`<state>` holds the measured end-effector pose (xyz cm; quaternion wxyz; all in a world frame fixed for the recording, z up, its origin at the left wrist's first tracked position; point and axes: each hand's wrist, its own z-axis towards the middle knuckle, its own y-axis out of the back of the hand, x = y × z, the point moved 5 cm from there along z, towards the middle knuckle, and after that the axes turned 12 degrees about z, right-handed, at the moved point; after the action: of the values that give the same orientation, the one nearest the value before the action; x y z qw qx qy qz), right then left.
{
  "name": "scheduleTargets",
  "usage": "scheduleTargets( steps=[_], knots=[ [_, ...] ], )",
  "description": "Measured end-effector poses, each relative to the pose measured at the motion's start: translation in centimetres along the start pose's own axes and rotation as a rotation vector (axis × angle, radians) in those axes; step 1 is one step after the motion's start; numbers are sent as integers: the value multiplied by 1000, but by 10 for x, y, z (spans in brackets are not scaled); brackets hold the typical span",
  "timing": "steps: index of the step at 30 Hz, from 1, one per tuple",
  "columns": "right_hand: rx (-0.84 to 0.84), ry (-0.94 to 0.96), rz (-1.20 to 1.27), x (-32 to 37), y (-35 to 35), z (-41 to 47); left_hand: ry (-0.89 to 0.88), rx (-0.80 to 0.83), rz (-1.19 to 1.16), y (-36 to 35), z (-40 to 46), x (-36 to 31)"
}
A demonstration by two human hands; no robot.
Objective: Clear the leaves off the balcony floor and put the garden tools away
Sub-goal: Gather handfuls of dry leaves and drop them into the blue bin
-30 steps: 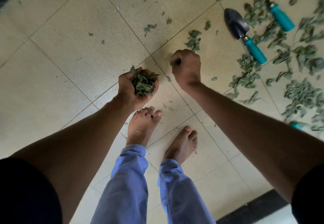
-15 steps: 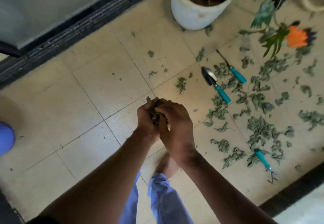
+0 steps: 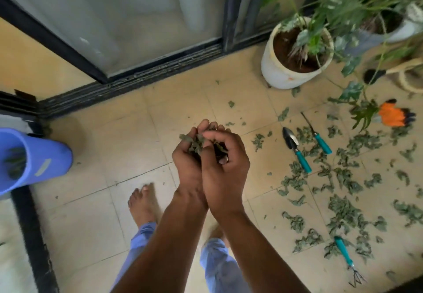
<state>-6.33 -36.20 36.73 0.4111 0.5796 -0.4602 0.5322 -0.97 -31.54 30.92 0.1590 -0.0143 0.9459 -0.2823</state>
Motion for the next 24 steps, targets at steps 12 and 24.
scheduleTargets(
  steps=[12,24],
  knots=[
    [144,-319,277,-18,-182,-47,-211,-36,-444,84,-21,-163],
    [328,-1082,411,-100,-451,-173,-476,-370,-642,301,-41,-357]
  ],
)
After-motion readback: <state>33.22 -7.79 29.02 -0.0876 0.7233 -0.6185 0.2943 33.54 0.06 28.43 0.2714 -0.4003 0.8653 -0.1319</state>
